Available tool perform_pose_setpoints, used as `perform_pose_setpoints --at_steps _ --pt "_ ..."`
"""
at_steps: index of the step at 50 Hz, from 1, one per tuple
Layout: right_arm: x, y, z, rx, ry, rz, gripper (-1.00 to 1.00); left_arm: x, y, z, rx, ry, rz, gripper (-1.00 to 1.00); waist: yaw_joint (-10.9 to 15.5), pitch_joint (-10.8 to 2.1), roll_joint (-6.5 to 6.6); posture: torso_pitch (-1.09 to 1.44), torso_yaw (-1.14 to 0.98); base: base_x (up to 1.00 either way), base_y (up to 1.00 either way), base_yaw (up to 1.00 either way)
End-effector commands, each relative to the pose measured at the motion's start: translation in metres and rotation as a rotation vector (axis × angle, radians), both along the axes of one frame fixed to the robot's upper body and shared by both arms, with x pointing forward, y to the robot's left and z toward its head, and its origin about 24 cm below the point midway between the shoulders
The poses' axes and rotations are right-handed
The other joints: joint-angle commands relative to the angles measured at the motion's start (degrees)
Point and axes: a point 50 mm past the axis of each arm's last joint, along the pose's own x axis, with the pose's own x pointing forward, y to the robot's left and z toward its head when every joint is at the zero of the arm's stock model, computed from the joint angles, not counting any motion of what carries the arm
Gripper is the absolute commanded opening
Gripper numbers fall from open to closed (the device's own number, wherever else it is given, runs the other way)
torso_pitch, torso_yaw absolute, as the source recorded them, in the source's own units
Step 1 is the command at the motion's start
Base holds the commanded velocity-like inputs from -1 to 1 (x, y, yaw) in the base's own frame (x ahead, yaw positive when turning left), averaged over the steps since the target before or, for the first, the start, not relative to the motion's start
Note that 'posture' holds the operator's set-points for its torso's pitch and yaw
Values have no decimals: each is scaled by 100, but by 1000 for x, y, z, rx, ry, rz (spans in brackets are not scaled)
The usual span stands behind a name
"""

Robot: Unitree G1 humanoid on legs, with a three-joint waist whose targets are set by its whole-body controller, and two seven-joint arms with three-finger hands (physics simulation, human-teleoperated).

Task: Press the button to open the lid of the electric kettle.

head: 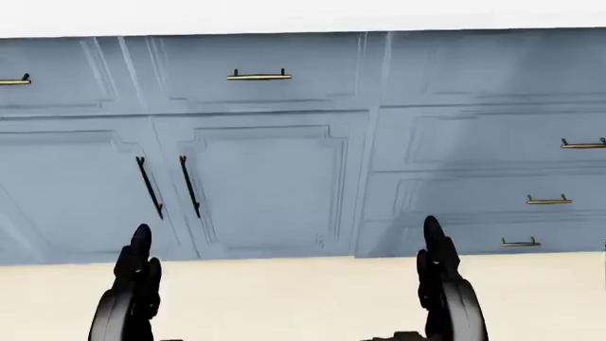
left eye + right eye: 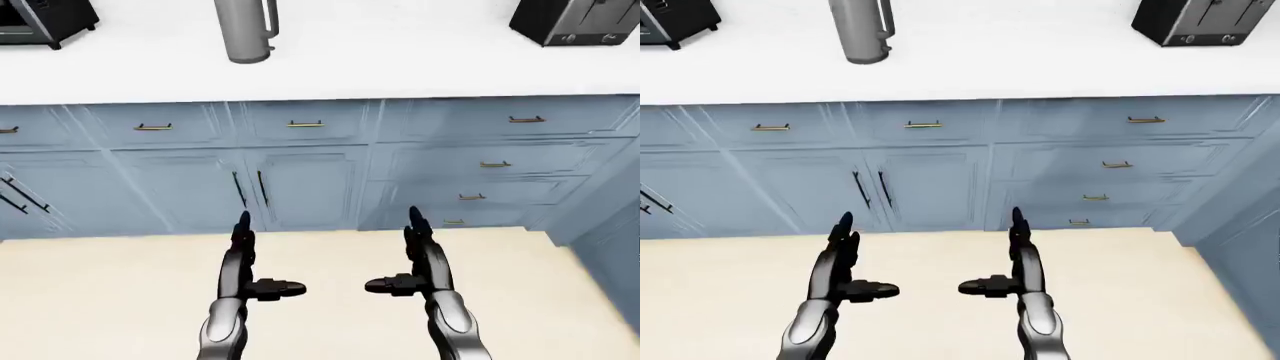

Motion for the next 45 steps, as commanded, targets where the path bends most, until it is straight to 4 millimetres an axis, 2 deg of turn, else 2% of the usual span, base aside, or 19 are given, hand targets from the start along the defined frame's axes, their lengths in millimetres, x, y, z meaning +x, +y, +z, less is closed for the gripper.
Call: perform_pose_setpoints --at_steps 1,3,4,5,7,8,17,20,21,23,25,26,31,32,33,35,39,42,45 --pt "12 -1 24 23 -133 -10 100 10 2 29 37 -167 14 100 -12 -5 -45 0 0 0 0 0" --pt "13 -1 23 20 -130 -12 100 13 4 26 38 -168 19 100 42 -347 -5 0 0 0 0 0" --pt "13 0 23 18 -128 -10 100 13 4 27 38 -168 19 100 40 -298 -8 0 0 0 0 0" --pt "13 1 23 11 -131 -8 100 13 4 27 36 -171 20 100 40 -104 -36 0 0 0 0 0" --pt "13 1 22 9 -127 -6 100 14 4 26 39 -172 22 100 41 -400 -40 0 0 0 0 0" --pt "13 1 22 7 -127 -7 100 14 4 26 42 -170 21 100 43 -427 -39 0 0 0 0 0" --pt "16 2 21 26 -112 1 100 17 4 33 41 -190 27 100 41 -475 -21 0 0 0 0 0" --pt "28 3 35 16 -131 -9 100 30 8 74 35 -279 81 100 39 -526 -17 0 0 0 0 0" --pt "30 3 39 1 -142 -9 100 32 9 80 33 -290 85 100 33 -542 -14 0 0 0 0 0" --pt "42 4 65 -46 -203 -22 100 44 14 98 -55 -300 110 100 30 -541 -17 0 0 0 0 0" --pt "58 3 101 -84 -275 -36 100 55 18 136 -66 -359 119 100 44 -554 -14 0 0 0 0 0" --pt "62 2 109 -84 -286 -42 100 58 19 146 -60 -376 124 100 40 -569 -1 0 0 0 0 0" --pt "97 -5 201 -103 -427 -79 100 75 32 243 -61 -504 179 100 26 -547 34 0 0 0 0 0" --pt "97 -4 226 -83 -481 -69 100 70 31 263 -17 -542 174 100 20 -537 39 0 0 0 0 0" --pt "98 -5 236 -91 -496 -77 100 67 31 271 -8 -546 171 100 10 -526 48 0 0 0 0 0" --pt "95 -4 278 -83 -568 -84 100 57 30 301 -21 -593 173 100 4 -476 52 0 0 0 0 0" --pt "85 7 316 -70 -629 -34 100 28 22 355 -19 -686 132 100 1 -372 64 0 0 0 0 0" --pt "69 18 353 -131 -678 -4 100 -2 7 374 -2 -707 55 100 -19 -306 58 0 0 0 0 0" --pt "48 21 377 -137 -725 -3 100 -24 2 383 -14 -739 30 100 -23 -201 69 0 0 0 0 0"
